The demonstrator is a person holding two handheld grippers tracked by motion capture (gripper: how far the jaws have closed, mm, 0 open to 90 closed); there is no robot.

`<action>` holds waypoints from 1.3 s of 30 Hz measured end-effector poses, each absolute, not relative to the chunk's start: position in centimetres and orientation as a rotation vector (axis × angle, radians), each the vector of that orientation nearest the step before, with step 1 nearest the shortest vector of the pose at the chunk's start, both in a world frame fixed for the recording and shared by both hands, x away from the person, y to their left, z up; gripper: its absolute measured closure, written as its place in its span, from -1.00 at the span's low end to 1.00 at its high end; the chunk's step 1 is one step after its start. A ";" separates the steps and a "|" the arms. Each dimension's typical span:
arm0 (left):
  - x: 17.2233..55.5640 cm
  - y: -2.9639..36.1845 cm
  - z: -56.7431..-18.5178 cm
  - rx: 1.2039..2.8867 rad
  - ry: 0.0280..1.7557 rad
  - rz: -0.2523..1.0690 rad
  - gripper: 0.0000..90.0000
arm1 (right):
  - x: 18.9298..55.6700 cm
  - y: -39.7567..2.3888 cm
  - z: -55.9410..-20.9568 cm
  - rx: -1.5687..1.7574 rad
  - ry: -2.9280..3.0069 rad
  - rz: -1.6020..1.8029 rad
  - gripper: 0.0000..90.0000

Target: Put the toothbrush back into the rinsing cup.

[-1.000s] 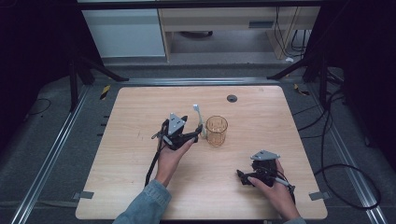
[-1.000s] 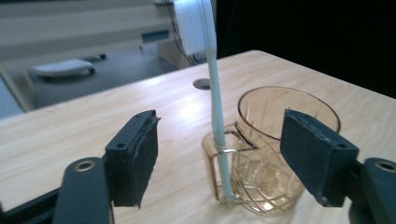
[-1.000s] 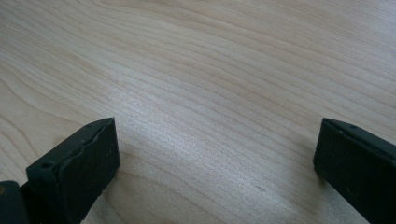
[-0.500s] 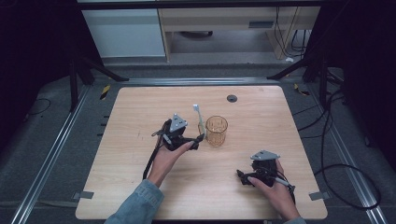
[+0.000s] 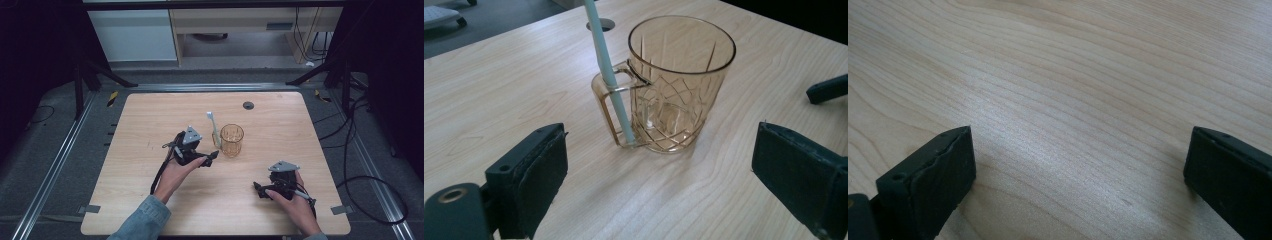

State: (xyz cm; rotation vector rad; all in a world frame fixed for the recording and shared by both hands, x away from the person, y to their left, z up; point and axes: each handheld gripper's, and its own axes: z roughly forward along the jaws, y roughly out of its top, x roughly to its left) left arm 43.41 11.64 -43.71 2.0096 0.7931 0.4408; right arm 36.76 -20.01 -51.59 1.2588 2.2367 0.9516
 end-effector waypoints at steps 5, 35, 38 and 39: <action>43.0 11.6 -43.6 2.045 0.769 0.429 -0.86 | 36.8 -20.0 -51.6 1.257 2.237 0.951 -0.99; 41.5 18.2 -44.3 2.214 0.926 0.451 -0.88 | 36.8 -20.0 -51.6 1.256 2.236 0.954 -0.99; 41.4 19.6 -44.5 2.223 0.953 0.467 -0.88 | 36.8 -20.0 -51.6 1.257 2.236 0.953 -0.99; 41.4 20.0 -44.6 2.224 0.961 0.471 -0.88 | 36.8 -20.0 -51.6 1.257 2.236 0.953 -0.99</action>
